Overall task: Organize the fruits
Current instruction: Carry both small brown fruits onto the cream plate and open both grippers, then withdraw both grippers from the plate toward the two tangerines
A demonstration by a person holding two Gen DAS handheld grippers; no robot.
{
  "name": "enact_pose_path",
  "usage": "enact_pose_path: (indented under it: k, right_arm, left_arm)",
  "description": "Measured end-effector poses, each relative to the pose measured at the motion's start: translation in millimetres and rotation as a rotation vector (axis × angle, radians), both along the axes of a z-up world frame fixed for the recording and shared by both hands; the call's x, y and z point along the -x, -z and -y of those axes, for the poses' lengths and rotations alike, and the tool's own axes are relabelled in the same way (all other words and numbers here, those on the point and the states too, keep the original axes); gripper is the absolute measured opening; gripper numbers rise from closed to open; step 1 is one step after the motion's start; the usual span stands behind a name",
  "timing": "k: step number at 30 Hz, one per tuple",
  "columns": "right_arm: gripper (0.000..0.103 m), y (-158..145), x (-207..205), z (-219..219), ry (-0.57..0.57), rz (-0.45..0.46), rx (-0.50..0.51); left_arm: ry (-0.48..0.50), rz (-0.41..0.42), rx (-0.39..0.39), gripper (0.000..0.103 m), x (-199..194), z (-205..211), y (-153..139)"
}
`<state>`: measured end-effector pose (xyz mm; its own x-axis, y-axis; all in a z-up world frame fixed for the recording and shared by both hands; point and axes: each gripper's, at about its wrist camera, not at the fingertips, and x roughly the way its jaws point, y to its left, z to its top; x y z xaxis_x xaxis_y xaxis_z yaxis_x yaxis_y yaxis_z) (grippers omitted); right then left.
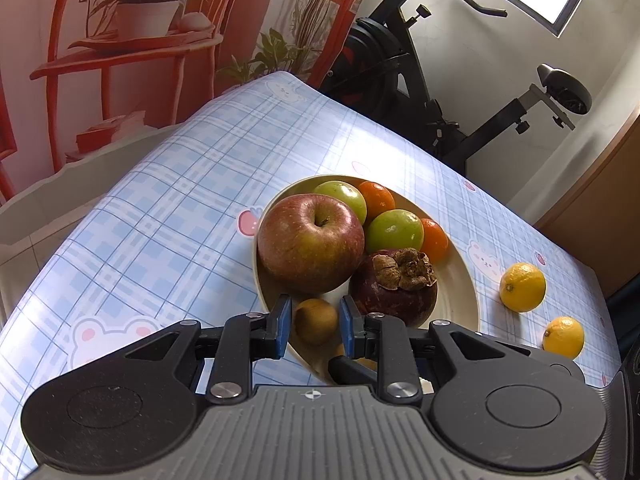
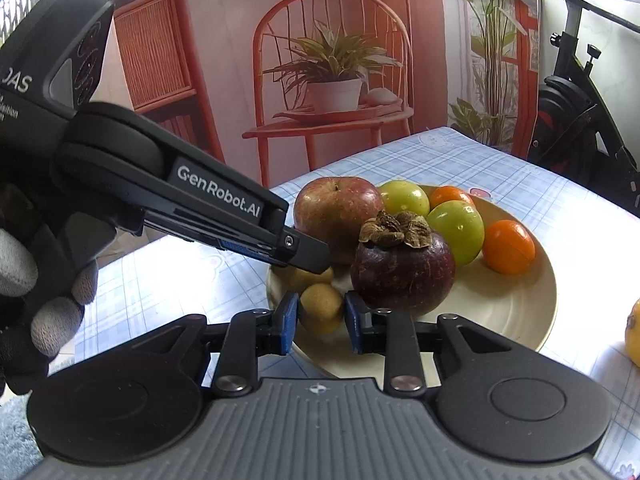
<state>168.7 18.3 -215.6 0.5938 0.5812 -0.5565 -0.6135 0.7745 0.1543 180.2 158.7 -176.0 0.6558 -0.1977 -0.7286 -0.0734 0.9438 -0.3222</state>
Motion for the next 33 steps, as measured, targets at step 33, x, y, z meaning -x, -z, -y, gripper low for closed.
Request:
enact_pose_path:
  k: [33]
  right_arm:
    - [0.03, -28, 86, 181, 0.382, 0.1, -0.073]
  left_arm:
    - [0.127, 0.13, -0.077, 0.027, 31, 120, -24]
